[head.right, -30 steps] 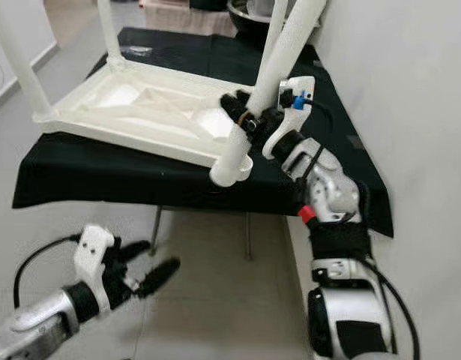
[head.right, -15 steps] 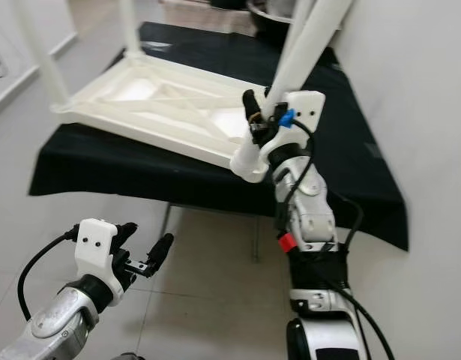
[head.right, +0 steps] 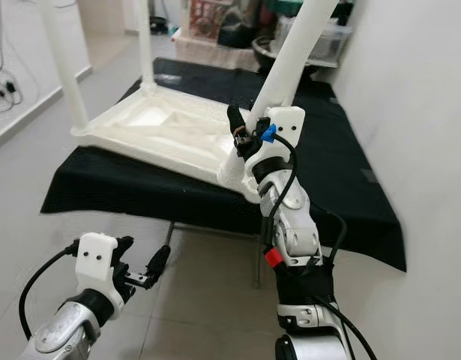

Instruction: Building children table

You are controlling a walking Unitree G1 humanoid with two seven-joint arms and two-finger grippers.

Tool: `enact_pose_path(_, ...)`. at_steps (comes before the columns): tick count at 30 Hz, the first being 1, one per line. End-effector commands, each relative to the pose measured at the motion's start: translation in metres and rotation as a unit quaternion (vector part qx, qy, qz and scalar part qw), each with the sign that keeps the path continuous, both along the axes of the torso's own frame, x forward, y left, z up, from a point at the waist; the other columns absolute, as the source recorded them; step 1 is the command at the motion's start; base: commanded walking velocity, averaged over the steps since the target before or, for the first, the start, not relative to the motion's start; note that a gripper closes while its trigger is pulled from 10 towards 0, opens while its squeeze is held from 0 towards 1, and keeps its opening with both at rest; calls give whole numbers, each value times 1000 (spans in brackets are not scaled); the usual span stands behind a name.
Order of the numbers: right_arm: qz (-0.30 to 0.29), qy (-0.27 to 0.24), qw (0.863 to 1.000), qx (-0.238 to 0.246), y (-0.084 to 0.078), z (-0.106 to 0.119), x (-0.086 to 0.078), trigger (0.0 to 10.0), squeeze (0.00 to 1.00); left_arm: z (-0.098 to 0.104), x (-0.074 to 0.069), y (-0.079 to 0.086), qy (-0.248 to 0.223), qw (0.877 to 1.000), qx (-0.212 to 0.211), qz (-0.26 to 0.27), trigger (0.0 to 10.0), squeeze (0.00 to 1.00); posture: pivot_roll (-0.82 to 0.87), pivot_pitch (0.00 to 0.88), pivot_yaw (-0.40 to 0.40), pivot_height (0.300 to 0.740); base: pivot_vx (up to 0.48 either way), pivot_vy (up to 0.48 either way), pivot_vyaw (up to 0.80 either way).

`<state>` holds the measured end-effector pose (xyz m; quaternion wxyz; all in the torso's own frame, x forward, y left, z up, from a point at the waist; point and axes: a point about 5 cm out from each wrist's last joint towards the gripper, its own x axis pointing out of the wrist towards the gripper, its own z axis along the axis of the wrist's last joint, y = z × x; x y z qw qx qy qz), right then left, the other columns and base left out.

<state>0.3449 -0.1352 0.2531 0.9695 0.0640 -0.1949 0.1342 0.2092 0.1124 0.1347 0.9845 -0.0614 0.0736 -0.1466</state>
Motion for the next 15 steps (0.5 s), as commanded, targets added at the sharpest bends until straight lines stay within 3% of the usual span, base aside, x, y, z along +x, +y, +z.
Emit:
enact_pose_path(1, -2, -5, 1000, -1, 1, 1, 0, 10000, 0, -5, -1, -2, 8, 1000, 5, -2, 10000, 0, 112, 37, -123, 740, 405, 0, 0)
enact_pose_path(15, -6, -5, 1000, 3, 3, 2, 0, 10000, 0, -7, 0, -3, 11, 1000, 5, -4, 10000, 0, 110, 52, -119, 740, 396, 0, 0)
